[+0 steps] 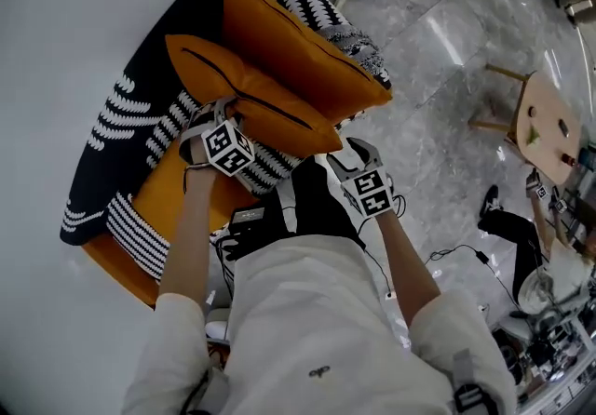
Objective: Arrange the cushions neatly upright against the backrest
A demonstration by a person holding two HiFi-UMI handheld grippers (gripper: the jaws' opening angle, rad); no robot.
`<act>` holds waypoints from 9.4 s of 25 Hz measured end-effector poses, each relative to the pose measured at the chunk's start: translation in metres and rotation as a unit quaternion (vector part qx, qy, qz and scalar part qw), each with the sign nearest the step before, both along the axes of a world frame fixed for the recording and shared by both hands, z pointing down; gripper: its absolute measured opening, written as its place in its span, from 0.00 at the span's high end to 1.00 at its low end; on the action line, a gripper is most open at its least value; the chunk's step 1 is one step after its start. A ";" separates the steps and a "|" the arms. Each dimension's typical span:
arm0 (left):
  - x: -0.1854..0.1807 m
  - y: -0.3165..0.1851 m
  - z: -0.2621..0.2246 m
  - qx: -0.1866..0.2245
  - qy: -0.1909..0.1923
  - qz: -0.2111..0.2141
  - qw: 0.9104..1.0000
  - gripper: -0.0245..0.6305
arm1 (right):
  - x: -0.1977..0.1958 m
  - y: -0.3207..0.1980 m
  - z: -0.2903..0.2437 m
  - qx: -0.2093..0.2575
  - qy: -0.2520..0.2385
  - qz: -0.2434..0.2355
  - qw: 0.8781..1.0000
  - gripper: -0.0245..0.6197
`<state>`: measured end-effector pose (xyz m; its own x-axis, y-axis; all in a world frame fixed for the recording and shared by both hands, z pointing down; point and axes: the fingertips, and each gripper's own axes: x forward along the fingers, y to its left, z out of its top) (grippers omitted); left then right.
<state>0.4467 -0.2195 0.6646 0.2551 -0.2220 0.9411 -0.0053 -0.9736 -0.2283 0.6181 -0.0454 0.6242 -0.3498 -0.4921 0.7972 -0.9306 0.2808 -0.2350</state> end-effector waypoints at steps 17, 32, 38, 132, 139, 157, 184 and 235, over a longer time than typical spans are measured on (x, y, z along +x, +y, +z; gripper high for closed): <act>-0.060 -0.010 -0.072 0.040 0.150 -0.235 0.960 0.41 | -0.053 -0.037 -0.081 0.102 -0.011 -0.071 0.992 0.64; -0.290 0.144 -0.170 0.091 0.279 -0.547 0.784 0.44 | -0.197 -0.042 -0.117 0.145 -0.064 -0.221 0.962 0.64; -0.362 0.195 -0.175 0.130 0.298 -0.560 0.762 0.73 | -0.283 -0.006 -0.109 0.135 -0.048 -0.276 0.950 0.64; -0.838 0.443 -0.053 -0.040 0.208 -0.788 0.578 0.89 | -0.673 0.048 -0.024 -0.045 0.037 -0.416 0.908 0.89; -0.904 0.505 -0.047 -0.047 0.255 -0.814 0.520 0.89 | -0.827 0.018 -0.046 0.013 0.065 -0.456 0.888 0.89; -0.912 0.612 -0.013 -0.158 0.367 -0.854 0.333 0.89 | -1.096 0.036 -0.019 0.041 0.125 -0.601 0.789 0.89; -1.019 0.613 0.027 -0.083 0.444 -0.869 0.204 0.89 | -1.335 0.054 0.064 0.103 0.138 -0.591 0.788 0.89; -0.840 0.271 -0.159 0.083 0.417 -0.633 0.647 0.89 | -0.734 0.020 -0.105 0.132 -0.002 -0.220 0.967 0.77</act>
<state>-0.3935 0.0517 0.5056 0.1735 -0.8304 0.5295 -0.9632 -0.0310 0.2670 -0.1156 -0.0255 0.5191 -0.5741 -0.4809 0.6626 -0.7070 0.6993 -0.1050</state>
